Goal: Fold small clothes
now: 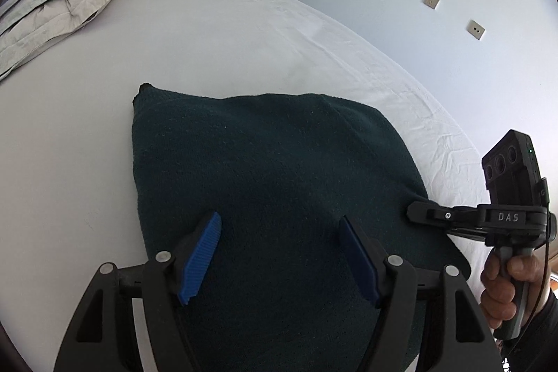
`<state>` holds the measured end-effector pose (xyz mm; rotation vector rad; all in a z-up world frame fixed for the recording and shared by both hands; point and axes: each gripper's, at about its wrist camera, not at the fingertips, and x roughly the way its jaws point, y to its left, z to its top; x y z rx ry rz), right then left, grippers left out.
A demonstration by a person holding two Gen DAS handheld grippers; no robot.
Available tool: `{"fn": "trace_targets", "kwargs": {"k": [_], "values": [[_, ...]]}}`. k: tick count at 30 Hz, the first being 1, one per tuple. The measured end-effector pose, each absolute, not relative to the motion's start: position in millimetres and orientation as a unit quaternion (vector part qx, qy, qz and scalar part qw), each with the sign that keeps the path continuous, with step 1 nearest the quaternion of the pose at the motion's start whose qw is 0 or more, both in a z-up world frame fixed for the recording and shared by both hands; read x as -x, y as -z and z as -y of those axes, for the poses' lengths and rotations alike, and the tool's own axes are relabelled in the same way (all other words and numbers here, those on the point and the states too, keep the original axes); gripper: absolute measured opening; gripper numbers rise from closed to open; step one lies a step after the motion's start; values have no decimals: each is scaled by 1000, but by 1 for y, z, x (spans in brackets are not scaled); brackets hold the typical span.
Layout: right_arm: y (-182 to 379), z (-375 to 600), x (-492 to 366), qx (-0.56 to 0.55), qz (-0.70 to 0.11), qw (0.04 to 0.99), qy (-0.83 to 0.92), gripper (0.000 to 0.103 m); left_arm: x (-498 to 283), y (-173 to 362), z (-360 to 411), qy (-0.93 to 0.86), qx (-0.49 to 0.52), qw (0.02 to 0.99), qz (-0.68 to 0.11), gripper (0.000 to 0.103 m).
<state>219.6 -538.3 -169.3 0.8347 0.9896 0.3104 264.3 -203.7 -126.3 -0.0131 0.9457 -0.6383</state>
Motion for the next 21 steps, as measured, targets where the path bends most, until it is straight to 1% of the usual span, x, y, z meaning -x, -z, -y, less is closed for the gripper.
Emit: {"fn": "trace_targets", "kwargs": {"k": [3, 5, 8, 10, 12, 15, 17, 21], "values": [[153, 531, -221, -365, -468, 792, -141, 1, -263, 129, 199, 301, 18, 843, -445, 71], [131, 527, -232, -358, -449, 807, -141, 3, -263, 130, 199, 299, 20, 844, -446, 71], [107, 524, -262, -368, -431, 809, -154, 4, -263, 129, 206, 297, 12, 845, -445, 72], [104, 519, -291, -370, -440, 802, -162, 4, -263, 129, 207, 296, 12, 845, -445, 72], [117, 510, -324, -380, -462, 787, -150, 4, -263, 129, 208, 294, 9, 846, -445, 72], [149, 504, -352, -359, -496, 782, -119, 4, -263, 129, 209, 293, 4, 846, -445, 72], [164, 514, -356, -378, -486, 780, -113, 0, -263, 130, 209, 294, 5, 846, -446, 72], [166, 532, -353, -384, -466, 795, -57, 0, -262, 131, 210, 294, 0, 846, -444, 72]]}}
